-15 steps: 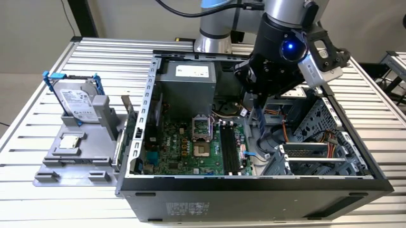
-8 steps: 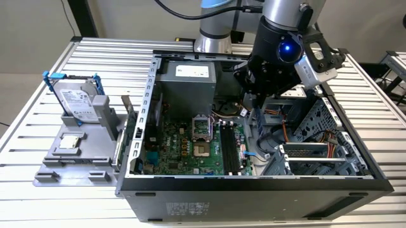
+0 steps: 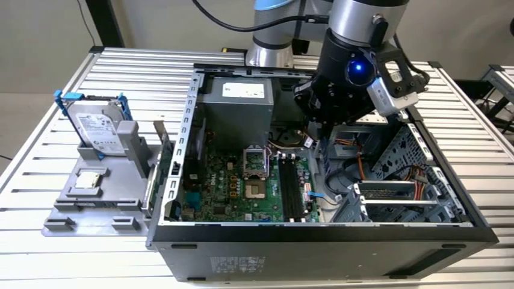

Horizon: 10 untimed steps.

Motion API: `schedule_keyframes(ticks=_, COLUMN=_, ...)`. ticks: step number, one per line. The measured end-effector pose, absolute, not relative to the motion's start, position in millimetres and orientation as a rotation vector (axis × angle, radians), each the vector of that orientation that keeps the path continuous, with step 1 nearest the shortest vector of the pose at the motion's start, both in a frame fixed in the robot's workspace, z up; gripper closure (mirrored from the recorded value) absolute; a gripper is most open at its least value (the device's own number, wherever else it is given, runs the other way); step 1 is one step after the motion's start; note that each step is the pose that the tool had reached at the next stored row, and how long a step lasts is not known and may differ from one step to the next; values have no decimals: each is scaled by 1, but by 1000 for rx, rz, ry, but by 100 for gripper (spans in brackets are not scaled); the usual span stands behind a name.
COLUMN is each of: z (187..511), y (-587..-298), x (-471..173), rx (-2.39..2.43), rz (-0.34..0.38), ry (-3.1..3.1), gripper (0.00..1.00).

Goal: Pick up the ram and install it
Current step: 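Insert the ram into the slot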

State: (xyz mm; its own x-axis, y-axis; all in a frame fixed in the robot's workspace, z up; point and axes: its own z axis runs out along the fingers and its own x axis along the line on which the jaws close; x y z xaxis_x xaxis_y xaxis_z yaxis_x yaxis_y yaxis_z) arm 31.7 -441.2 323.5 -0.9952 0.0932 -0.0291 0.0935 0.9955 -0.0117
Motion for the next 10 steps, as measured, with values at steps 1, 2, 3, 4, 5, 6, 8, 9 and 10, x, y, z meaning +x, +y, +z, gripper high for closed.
schedule_keyframes(ticks=1, z=322, y=-441, x=32, rx=146, rz=-22, ry=3109, gripper=100)
schedule_keyframes(ticks=2, z=320, y=-441, x=32, rx=146, rz=-25, ry=3109, gripper=100)
schedule_keyframes(ticks=3, z=319, y=-441, x=32, rx=146, rz=-30, ry=3109, gripper=100)
schedule_keyframes(ticks=4, z=317, y=-441, x=32, rx=146, rz=-34, ry=3109, gripper=100)
schedule_keyframes(ticks=5, z=316, y=-441, x=31, rx=148, rz=-37, ry=3109, gripper=100)
schedule_keyframes(ticks=6, z=314, y=-441, x=31, rx=149, rz=-38, ry=3109, gripper=100)
schedule_keyframes(ticks=8, z=310, y=-441, x=30, rx=150, rz=-38, ry=3109, gripper=100)
schedule_keyframes(ticks=9, z=308, y=-441, x=29, rx=150, rz=-38, ry=3109, gripper=100)
schedule_keyframes(ticks=10, z=307, y=-441, x=29, rx=150, rz=-39, ry=3109, gripper=100)
